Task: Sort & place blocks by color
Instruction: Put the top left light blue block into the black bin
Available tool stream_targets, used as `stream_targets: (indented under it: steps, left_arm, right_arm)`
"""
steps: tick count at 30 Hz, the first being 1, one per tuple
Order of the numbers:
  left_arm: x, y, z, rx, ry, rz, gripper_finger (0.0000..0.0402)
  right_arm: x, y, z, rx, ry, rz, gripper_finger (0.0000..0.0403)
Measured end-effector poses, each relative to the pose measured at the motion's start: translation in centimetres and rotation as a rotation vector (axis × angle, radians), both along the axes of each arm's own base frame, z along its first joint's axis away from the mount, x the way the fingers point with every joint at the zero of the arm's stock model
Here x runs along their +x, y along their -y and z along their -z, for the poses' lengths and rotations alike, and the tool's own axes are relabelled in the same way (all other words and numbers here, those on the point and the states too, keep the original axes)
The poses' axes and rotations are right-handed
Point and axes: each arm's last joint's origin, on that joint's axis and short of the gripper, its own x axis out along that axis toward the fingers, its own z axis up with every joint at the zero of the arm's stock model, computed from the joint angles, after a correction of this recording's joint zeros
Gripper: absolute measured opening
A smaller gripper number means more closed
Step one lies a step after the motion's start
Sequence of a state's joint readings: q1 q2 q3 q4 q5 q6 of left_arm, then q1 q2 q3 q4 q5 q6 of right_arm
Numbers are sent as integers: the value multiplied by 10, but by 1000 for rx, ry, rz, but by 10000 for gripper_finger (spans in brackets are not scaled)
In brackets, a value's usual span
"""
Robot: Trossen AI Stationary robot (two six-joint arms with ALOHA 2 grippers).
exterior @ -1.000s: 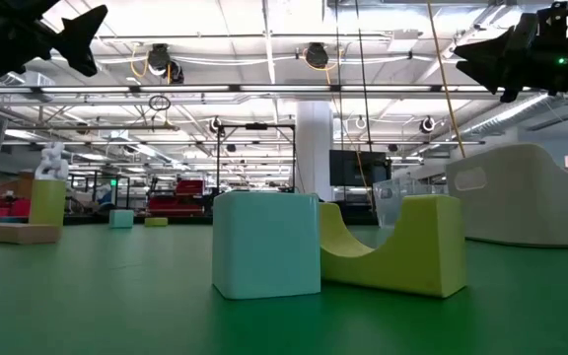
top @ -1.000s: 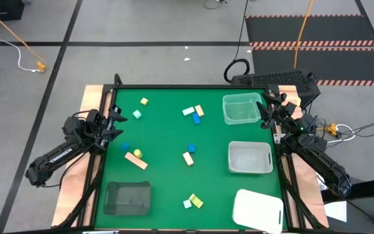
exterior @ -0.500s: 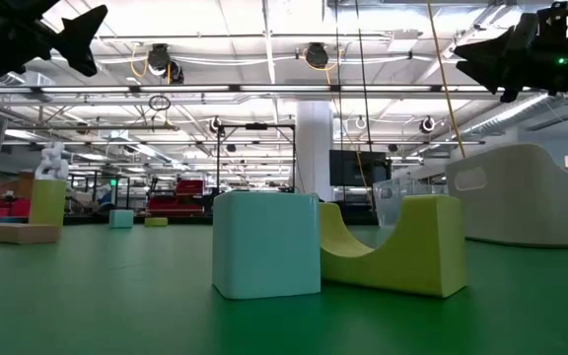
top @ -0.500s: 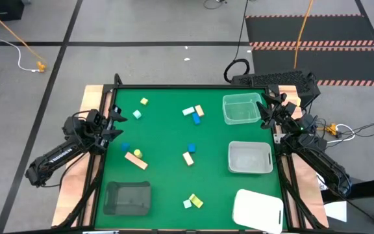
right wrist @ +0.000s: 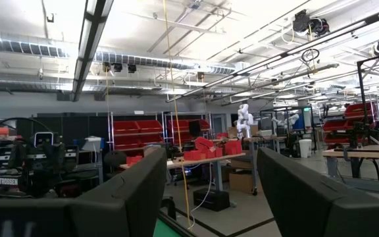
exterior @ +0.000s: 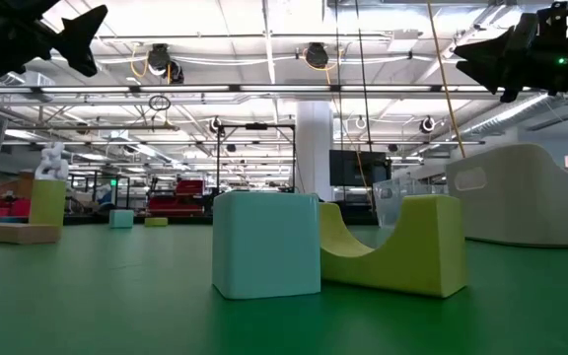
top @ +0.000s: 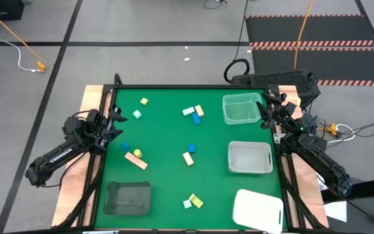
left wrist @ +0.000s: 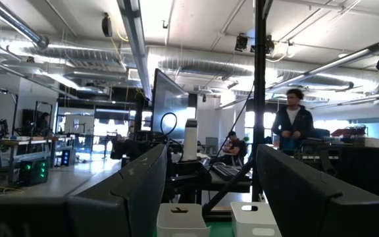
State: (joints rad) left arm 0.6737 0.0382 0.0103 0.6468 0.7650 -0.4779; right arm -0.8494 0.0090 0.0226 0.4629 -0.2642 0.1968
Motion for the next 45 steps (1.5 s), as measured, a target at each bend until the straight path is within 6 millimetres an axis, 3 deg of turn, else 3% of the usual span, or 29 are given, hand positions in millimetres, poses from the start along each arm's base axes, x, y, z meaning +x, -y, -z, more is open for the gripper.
stream_targets:
  steps: [4,10,18,35,41,45]
  left_arm:
    - [1,-1,2,-60,-30,19,237]
    - [7,-7,14,-336,-151,20,237]
    - [10,-12,25,-532,-239,-25,237]
    - [8,-11,16,-684,-135,28,237]
    - [11,-16,17,-748,-113,-91,237]
    - [16,-21,7,-726,-132,-169,237]
  right_arm:
    - [0,0,0,0,0,0,228]
    - [0,0,0,0,0,0,228]
    - [0,0,0,2,-1,0,228]
    - [0,0,0,2,-2,0,228]
    - [0,0,0,3,-2,0,228]
    - [0,0,0,3,-2,0,228]
